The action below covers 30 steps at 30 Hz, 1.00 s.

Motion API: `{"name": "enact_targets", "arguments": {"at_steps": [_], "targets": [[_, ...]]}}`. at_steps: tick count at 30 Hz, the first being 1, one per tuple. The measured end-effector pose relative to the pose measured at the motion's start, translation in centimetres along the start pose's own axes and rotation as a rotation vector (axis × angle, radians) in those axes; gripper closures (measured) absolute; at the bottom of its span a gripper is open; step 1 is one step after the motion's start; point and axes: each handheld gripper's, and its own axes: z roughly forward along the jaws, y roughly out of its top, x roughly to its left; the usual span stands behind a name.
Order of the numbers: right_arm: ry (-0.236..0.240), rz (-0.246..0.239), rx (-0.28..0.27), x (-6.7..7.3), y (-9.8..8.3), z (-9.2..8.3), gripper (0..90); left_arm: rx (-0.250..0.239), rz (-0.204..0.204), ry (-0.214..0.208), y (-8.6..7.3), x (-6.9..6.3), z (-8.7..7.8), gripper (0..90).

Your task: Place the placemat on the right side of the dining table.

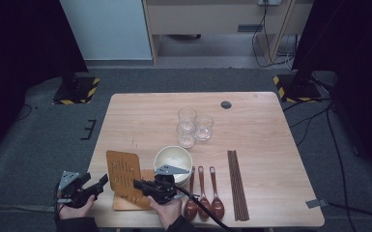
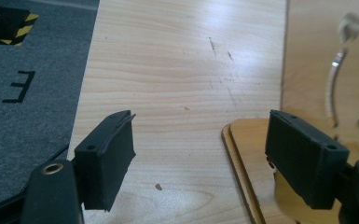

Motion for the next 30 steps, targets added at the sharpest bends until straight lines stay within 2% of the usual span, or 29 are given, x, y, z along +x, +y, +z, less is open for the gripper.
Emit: {"name": "enact_targets", "arguments": {"at_steps": [9, 18, 30], "targets": [[0.004, -0.020, -0.033, -0.1, 1.0, -0.9, 87.3, 0.031, 0.003, 0.011, -0.2, 0.1, 0.4, 22.9], [0.001, -0.034, -0.054, 0.0, 1.9, -1.6, 87.3, 0.083, 0.017, 0.028, -0.4, 0.0, 1.3, 23.4], [-0.020, -0.043, -0.092, -0.3, 3.6, -2.9, 87.3, 0.158, 0.050, 0.060, 0.4, 0.2, 3.8, 21.8]]}}
